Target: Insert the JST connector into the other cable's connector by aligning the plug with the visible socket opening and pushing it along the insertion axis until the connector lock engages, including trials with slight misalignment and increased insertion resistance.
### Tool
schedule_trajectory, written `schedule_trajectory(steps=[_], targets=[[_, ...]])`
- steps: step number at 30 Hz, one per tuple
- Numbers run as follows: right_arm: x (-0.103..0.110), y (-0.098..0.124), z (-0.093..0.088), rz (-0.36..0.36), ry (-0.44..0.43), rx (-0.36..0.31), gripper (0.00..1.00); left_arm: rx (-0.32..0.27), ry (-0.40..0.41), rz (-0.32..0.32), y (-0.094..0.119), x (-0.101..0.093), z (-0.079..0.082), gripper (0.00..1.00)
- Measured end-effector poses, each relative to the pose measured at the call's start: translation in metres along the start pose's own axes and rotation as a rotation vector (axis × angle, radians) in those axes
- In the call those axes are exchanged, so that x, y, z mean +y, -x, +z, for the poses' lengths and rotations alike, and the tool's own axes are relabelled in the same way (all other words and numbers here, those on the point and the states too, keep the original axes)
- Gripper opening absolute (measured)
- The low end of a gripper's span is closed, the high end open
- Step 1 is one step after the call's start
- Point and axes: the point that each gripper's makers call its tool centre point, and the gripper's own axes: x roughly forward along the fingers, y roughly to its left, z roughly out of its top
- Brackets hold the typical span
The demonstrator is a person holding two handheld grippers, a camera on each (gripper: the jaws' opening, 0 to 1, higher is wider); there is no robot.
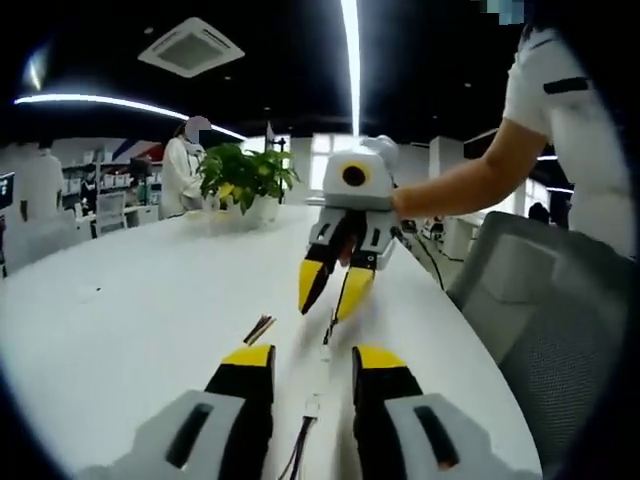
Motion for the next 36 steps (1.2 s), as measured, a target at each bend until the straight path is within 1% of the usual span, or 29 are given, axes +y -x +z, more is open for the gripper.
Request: schedule_trajectory(steps=[2, 4, 7, 9, 11, 13, 15, 18, 19, 21, 25, 27, 32, 36], targets=[[0.004, 0.001, 0.006, 0.013, -0.020, -0.052, 0.13, -0.042, 0.039, -0.010, 0.001, -0.004, 0.002, 0.24], [0.004, 0.003, 0.008, 0.016, -0.034, -0.078, 0.14, -0.072, 0.060, -0.017, 0.003, -0.005, 0.003, 0.24], [0.004, 0.005, 0.012, 0.025, -0.068, -0.125, 0.16, -0.088, 0.084, -0.016, 0.004, -0.003, 0.000, 0.26], [0.002, 0.004, 0.007, 0.014, -0.053, -0.111, 0.16, -0.080, 0.075, 0.001, 0.003, 0.000, -0.004, 0.22], [0.002, 0.002, -0.006, 0.010, -0.039, -0.055, 0.15, -0.072, 0.074, 0.004, 0.002, 0.000, -0.009, 0.21], [0.004, -0.001, -0.015, 0.012, -0.031, -0.034, 0.14, -0.053, 0.076, -0.001, 0.002, -0.001, -0.015, 0.21], [0.005, -0.003, -0.023, 0.015, -0.034, -0.019, 0.13, -0.018, 0.067, -0.002, 0.001, -0.001, -0.024, 0.20], [0.004, -0.005, -0.034, 0.015, -0.041, 0.001, 0.12, 0.005, 0.087, -0.015, -0.001, -0.003, -0.032, 0.17], [0.003, -0.006, -0.038, 0.009, -0.043, 0.007, 0.11, 0.013, 0.081, -0.010, -0.002, -0.002, -0.034, 0.16], [0.001, -0.007, -0.041, 0.003, -0.037, 0.011, 0.09, 0.023, 0.075, -0.003, -0.002, 0.000, -0.036, 0.16], [-0.005, -0.007, -0.046, -0.002, -0.041, 0.012, 0.09, 0.030, 0.064, 0.007, -0.003, 0.004, -0.038, 0.13], [-0.007, -0.006, -0.047, -0.003, -0.040, 0.015, 0.09, 0.043, 0.039, 0.012, -0.003, 0.006, -0.040, 0.13], [-0.010, -0.005, -0.052, -0.001, -0.028, 0.025, 0.08, 0.042, 0.024, 0.002, -0.005, 0.005, -0.039, 0.10], [-0.010, -0.006, -0.054, 0.009, -0.015, 0.023, 0.08, 0.082, -0.028, -0.016, -0.005, 0.001, -0.047, 0.08]])
